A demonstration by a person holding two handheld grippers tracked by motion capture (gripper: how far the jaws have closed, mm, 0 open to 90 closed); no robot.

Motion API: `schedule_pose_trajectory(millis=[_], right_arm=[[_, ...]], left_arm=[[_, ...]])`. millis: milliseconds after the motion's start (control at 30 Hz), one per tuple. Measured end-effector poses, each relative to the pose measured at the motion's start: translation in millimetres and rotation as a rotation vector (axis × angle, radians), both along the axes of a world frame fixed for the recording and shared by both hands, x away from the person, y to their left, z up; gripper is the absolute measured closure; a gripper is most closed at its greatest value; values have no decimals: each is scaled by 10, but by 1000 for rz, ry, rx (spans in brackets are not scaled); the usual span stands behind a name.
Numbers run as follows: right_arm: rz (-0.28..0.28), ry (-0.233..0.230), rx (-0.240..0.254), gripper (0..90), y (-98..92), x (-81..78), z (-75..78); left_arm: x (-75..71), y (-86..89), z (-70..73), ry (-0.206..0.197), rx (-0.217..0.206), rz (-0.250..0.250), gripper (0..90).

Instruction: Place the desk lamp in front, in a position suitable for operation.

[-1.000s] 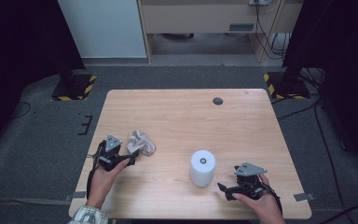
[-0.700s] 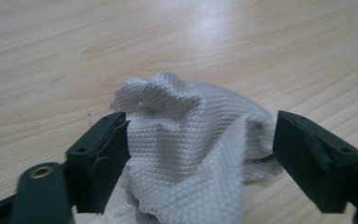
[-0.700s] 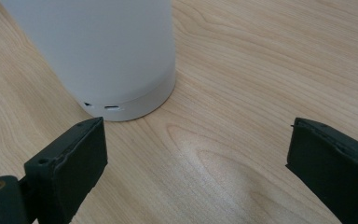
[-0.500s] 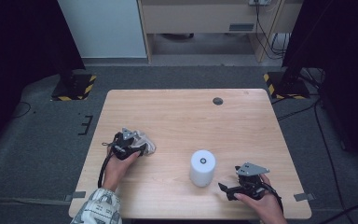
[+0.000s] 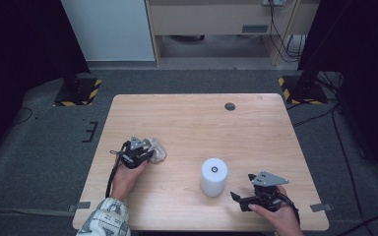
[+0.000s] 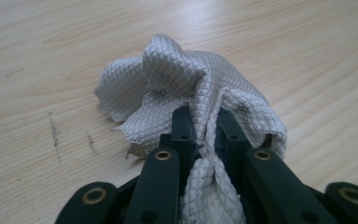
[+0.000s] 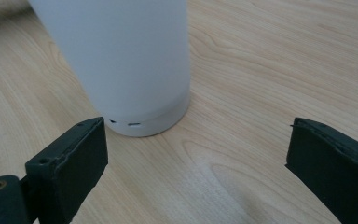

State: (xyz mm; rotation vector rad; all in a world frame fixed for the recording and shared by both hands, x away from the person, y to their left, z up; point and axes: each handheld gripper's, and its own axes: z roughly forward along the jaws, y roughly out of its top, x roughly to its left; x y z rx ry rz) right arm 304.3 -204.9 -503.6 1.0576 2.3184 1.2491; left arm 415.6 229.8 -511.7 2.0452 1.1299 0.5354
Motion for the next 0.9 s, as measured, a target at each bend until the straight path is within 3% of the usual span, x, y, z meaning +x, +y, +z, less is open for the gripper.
schedule_pose_trajectory(millis=[133,367,633,900], right_arm=[[16,-11,14,53,26,-41,20],[43,-58,25,50,113,-103,71],[85,-93,77,40,376,13,183],[113,-97,53,32,553,198,237]], left_arm=[[-208,-59,114,-39,-62,-25,797],[-519,-136,373,-92,-128,-104,795],[-725,-192,519,-120,-152,-164,793],[-840,-263,595,-133,-161,-216,793]])
